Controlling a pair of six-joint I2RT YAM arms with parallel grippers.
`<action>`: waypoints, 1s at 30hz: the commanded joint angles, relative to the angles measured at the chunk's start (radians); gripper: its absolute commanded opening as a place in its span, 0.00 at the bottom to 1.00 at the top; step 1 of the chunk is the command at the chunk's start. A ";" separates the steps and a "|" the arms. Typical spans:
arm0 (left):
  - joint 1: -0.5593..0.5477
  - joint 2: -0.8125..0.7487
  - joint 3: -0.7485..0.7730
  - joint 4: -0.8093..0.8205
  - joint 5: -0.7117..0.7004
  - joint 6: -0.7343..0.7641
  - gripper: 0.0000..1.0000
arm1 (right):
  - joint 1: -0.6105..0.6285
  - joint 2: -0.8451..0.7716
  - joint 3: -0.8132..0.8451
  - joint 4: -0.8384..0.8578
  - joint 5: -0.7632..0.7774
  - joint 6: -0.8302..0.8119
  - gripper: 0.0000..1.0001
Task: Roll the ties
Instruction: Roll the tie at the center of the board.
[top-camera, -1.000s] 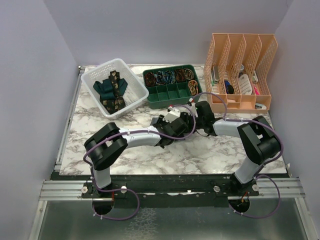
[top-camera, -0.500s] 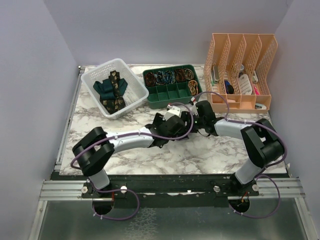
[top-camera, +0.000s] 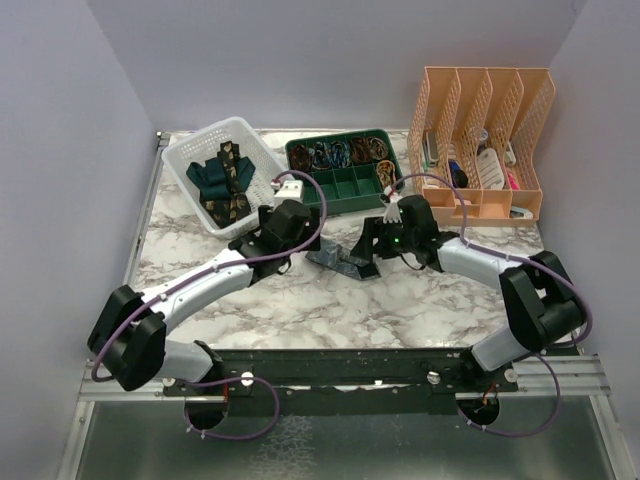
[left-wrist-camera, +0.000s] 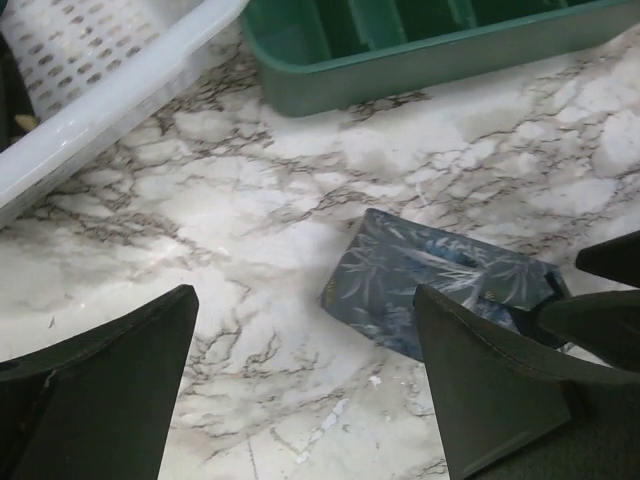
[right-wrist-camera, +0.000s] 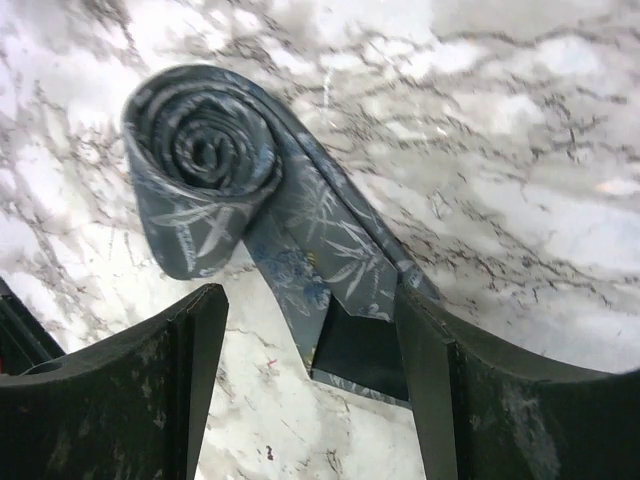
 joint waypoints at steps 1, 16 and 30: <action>0.081 -0.045 -0.064 -0.013 0.113 -0.057 0.90 | 0.008 -0.037 0.055 0.058 -0.092 -0.084 0.73; 0.305 -0.088 -0.159 0.004 0.335 -0.098 0.92 | 0.246 0.081 0.061 0.345 0.062 -0.602 1.00; 0.345 -0.102 -0.177 -0.008 0.345 -0.077 0.92 | 0.314 0.236 0.148 0.294 0.190 -0.712 1.00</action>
